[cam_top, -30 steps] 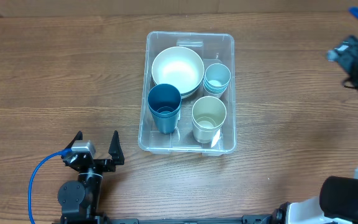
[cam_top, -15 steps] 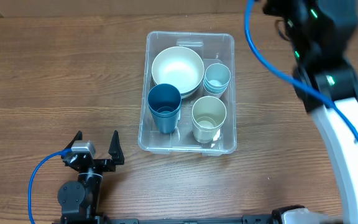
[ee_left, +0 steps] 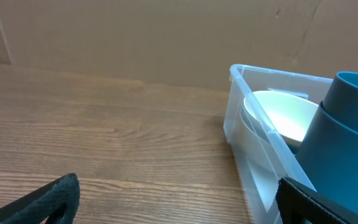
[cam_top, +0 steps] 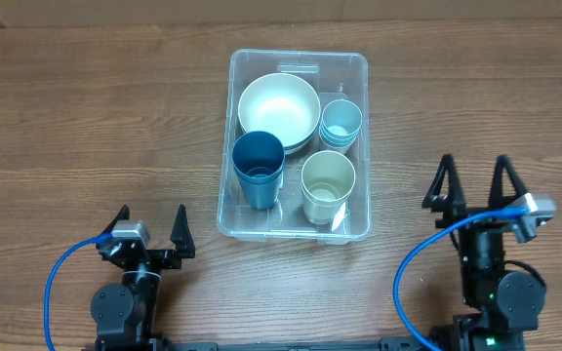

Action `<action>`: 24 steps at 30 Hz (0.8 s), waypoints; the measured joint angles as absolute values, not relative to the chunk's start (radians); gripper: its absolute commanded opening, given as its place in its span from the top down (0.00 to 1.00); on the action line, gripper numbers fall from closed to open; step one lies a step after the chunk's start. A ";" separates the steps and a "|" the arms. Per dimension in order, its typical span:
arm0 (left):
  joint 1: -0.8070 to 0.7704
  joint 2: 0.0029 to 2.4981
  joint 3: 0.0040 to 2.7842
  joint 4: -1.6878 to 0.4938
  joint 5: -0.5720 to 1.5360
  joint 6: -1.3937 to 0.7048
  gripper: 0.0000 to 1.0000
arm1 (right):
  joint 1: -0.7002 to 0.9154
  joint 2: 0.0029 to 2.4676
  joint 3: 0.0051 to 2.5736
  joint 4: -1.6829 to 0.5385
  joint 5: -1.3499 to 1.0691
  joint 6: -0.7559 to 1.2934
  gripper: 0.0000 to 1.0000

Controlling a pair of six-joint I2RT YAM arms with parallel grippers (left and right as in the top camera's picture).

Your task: Pack container

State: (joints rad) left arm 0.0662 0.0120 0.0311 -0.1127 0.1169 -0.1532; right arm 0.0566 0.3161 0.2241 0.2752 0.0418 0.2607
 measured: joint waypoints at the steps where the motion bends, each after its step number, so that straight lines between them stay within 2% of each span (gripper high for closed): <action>1: 0.066 0.012 0.031 -0.112 0.117 -0.153 0.00 | 0.053 0.284 0.178 0.266 0.019 0.261 0.00; 6: 0.066 0.012 0.031 -0.112 0.117 -0.154 0.00 | 0.053 0.260 0.110 0.163 -0.045 0.261 0.00; 9: 0.066 0.012 0.031 -0.112 0.117 -0.154 0.00 | 0.053 0.134 0.080 0.093 -0.052 0.261 0.00; 16: 0.066 0.012 0.031 -0.112 0.117 -0.153 0.00 | 0.053 0.028 0.056 -0.138 -0.056 0.261 0.00; 24: 0.066 0.012 0.031 -0.112 0.117 -0.153 0.00 | 0.053 0.014 0.055 -0.178 -0.067 0.261 0.00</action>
State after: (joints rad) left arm 0.0662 0.0120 0.0307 -0.1123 0.1169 -0.1532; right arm 0.0528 0.0139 0.0547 -0.1780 -0.0673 0.2611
